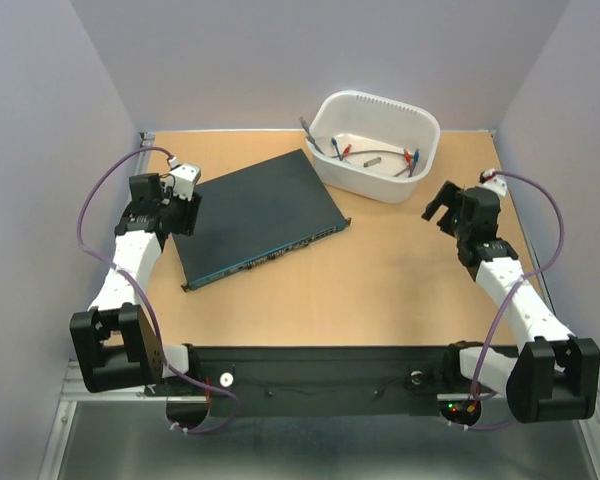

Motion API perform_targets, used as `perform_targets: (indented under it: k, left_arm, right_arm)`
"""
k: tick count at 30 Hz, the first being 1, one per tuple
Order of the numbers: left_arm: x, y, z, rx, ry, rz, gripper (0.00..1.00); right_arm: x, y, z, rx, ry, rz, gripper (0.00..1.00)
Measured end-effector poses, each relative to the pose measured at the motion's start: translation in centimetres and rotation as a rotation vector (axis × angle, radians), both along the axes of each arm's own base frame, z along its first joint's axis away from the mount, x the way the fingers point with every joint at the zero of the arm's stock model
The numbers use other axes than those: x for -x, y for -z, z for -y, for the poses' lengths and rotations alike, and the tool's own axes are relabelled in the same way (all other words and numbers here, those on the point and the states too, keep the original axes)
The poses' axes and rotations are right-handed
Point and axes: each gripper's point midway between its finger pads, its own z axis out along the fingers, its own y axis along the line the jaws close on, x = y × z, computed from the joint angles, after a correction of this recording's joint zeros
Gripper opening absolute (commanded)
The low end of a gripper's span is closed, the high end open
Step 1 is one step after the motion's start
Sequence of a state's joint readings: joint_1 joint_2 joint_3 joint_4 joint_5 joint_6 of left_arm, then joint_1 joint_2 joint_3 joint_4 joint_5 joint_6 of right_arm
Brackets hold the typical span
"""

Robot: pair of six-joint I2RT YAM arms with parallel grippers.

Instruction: Pull the plug from the switch port

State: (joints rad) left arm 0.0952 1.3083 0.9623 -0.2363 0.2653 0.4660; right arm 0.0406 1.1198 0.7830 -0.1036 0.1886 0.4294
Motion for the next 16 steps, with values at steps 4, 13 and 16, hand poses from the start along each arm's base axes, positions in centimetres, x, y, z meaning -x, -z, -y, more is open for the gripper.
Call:
perform_targets:
  k: [4, 13, 16]
  left_arm:
    - [1.9, 1.5, -1.4, -0.015, -0.059, -0.025, 0.61]
    - [4.4, 2.1, -1.9, -0.036, -0.099, -0.015, 0.61]
    - [4.4, 1.8, -2.0, -0.039, -0.107, -0.003, 0.61]
  right_arm:
    - [2.3, 4.1, 0.2, -0.024, 0.034, -0.094, 1.0]
    - [2.8, 5.6, 0.0, -0.077, 0.06, -0.122, 1.0]
    - [2.8, 5.5, -0.1, -0.086, 0.06, -0.12, 1.0]
